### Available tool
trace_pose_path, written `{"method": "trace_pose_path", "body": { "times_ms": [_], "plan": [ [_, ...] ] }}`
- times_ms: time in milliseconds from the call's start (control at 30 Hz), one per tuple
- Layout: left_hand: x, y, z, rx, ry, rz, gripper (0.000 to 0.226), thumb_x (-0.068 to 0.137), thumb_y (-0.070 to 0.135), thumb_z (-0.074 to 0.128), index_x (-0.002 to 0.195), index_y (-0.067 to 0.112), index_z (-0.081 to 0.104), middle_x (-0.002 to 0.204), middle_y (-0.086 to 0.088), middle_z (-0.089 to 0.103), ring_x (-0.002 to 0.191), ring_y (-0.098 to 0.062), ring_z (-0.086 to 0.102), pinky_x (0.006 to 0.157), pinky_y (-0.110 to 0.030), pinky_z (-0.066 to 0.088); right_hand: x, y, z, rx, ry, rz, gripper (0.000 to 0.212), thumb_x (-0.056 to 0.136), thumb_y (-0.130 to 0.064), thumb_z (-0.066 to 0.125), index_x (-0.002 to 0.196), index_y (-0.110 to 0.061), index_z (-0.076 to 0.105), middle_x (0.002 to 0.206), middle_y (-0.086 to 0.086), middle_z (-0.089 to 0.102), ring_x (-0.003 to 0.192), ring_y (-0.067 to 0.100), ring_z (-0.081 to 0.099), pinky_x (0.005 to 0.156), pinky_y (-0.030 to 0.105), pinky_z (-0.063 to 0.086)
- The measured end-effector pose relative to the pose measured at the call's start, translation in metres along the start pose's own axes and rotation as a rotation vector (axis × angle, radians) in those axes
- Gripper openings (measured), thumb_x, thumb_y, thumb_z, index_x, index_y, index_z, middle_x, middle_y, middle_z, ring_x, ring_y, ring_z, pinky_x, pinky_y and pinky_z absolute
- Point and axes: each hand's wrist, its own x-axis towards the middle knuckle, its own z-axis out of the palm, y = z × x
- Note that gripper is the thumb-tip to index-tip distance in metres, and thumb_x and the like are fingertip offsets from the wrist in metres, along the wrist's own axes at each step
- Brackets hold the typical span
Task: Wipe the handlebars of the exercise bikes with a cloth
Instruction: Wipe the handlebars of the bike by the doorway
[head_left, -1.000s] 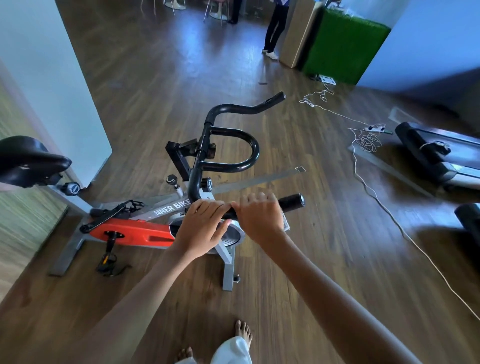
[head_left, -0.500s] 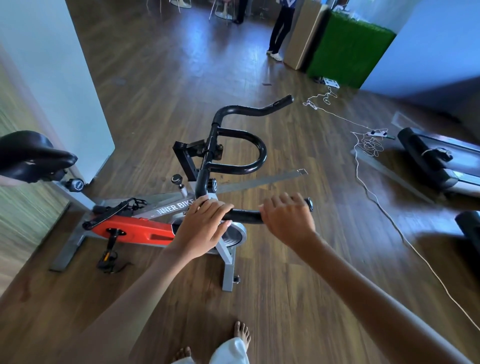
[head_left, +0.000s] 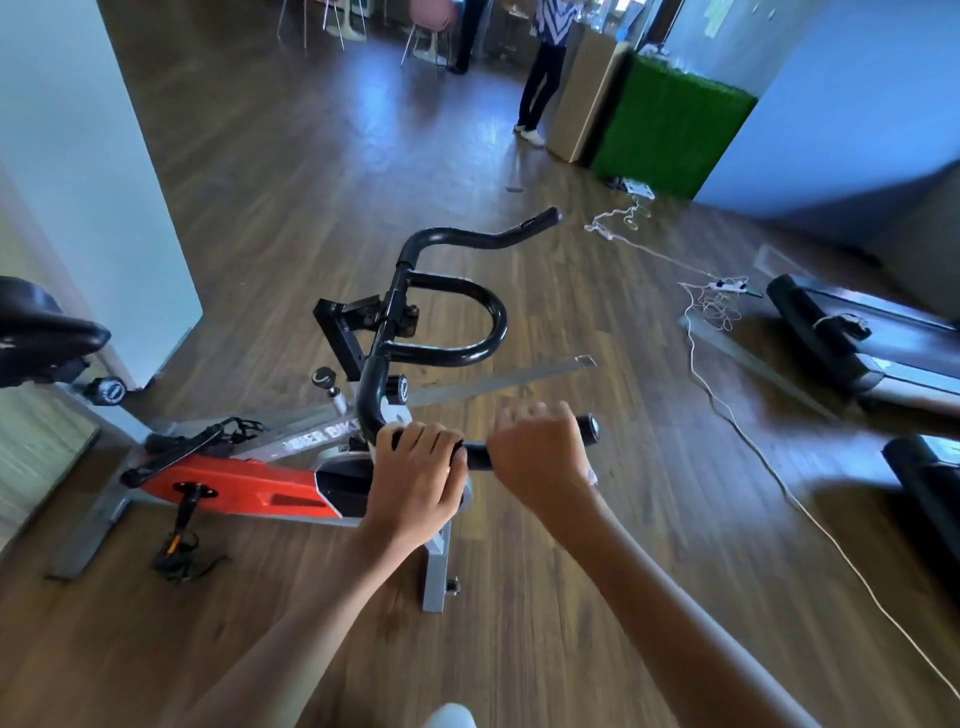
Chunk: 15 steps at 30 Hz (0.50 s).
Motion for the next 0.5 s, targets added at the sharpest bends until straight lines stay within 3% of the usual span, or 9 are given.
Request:
{"method": "trace_pose_path", "body": {
  "times_ms": [67,167,267,367,500],
  "plan": [
    [0.000,-0.006,0.001,-0.021,0.035,0.013,0.030,0.097,0.032,0.039,0.094,0.017,0.065,0.089,0.005,0.064,0.084,-0.021,0.061,0.086,-0.037,0.036,-0.013,0.007,0.027,0.018,0.370,0.002,0.017,0.080,-0.022,0.068,0.067,-0.019,0.058,0.062,0.000,0.058,0.058,0.021,0.054,0.066,0.034,0.042],
    [-0.002,-0.007,0.008,-0.038,0.107,0.030,0.029,0.096,0.032,0.040,0.091,0.019,0.065,0.086,0.009,0.064,0.081,-0.018,0.058,0.085,-0.035,0.033,-0.028,0.019,0.057,0.045,0.724,-0.038,0.013,0.089,-0.022,0.061,0.084,-0.015,0.069,0.080,0.001,0.067,0.078,0.025,0.064,0.083,0.038,0.051],
    [-0.003,-0.006,0.018,-0.040,0.224,0.057,0.027,0.095,0.030,0.042,0.087,0.019,0.065,0.083,0.010,0.065,0.078,-0.017,0.056,0.084,-0.034,0.031,-0.018,0.020,0.083,0.077,1.016,0.006,0.019,0.090,-0.025,0.058,0.097,-0.016,0.073,0.096,0.002,0.074,0.102,0.026,0.067,0.103,0.040,0.040],
    [-0.007,-0.011,0.030,-0.022,0.323,0.097,0.028,0.095,0.030,0.041,0.086,0.020,0.065,0.082,0.012,0.064,0.075,-0.018,0.057,0.081,-0.034,0.031,0.000,0.004,0.111,0.203,1.287,0.181,0.027,0.097,-0.026,0.042,0.111,-0.017,0.063,0.118,0.008,0.069,0.126,0.027,0.052,0.115,0.042,0.025],
    [-0.006,-0.017,0.038,-0.050,0.435,0.177,0.029,0.096,0.032,0.039,0.082,0.024,0.063,0.075,0.013,0.060,0.070,-0.018,0.055,0.076,-0.037,0.033,0.027,-0.026,0.127,0.613,1.675,0.292,0.038,0.103,-0.028,0.030,0.128,-0.007,0.049,0.145,0.018,0.040,0.147,0.026,0.019,0.119,0.048,0.017]
  ]
}}
